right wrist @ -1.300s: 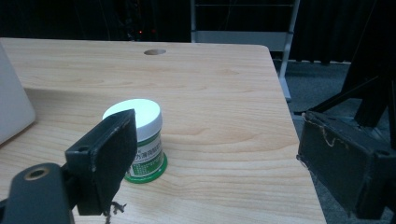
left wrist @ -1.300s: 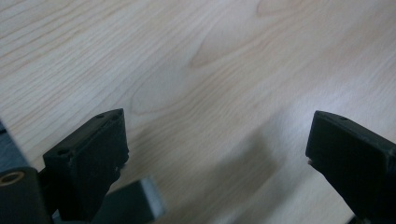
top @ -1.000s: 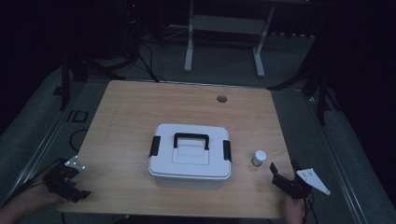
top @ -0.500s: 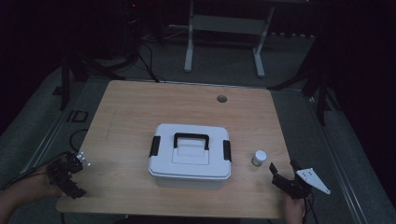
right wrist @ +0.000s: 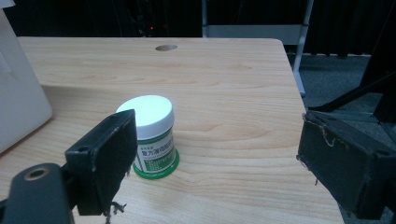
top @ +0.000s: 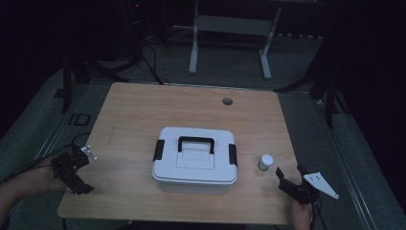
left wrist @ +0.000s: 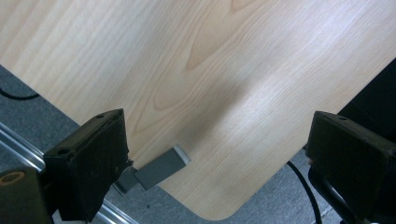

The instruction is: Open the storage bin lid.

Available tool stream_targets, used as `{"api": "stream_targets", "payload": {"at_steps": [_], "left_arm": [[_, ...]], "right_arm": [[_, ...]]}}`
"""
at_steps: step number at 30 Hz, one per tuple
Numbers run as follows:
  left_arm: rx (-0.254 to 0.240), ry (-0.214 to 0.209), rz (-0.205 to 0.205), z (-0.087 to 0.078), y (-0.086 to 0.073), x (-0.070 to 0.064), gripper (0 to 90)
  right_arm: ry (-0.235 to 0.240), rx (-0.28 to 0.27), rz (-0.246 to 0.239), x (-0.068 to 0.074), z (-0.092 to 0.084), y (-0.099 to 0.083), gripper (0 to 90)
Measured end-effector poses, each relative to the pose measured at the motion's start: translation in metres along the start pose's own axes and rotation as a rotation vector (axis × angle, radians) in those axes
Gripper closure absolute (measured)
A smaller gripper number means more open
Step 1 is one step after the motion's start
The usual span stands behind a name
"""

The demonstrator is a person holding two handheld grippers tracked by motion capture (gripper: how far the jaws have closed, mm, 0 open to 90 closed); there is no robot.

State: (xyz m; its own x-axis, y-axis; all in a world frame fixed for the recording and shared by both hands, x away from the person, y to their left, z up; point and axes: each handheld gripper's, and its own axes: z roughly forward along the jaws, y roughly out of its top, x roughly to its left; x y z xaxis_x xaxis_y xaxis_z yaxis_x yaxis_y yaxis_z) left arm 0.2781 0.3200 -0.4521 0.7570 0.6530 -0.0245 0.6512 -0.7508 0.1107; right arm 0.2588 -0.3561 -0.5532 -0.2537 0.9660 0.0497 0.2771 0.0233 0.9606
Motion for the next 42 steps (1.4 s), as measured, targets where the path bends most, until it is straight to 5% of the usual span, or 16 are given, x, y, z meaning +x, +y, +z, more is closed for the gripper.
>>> {"api": "stream_targets", "payload": {"at_steps": [10,20,27,34,42], "left_arm": [[0.013,-0.008,0.083,-0.024,0.035,-0.013,5.3],[-0.025,-0.010,0.152,-0.054,0.070,-0.023,5.3],[-0.012,-0.015,0.196,-0.063,0.090,-0.031,5.3],[-0.038,-0.036,0.255,-0.070,0.115,-0.043,5.3],[-0.044,-0.051,0.314,-0.075,0.137,-0.052,5.3]], "right_arm": [[-0.007,0.001,-0.018,0.002,0.000,0.000,11.5],[-0.010,-0.005,-0.010,0.001,-0.001,0.000,11.5],[-0.013,-0.012,0.001,0.000,-0.002,-0.001,11.5],[-0.030,-0.080,0.018,-0.001,-0.009,0.000,11.5],[-0.014,-0.057,0.008,0.000,-0.006,0.000,11.5]]}}
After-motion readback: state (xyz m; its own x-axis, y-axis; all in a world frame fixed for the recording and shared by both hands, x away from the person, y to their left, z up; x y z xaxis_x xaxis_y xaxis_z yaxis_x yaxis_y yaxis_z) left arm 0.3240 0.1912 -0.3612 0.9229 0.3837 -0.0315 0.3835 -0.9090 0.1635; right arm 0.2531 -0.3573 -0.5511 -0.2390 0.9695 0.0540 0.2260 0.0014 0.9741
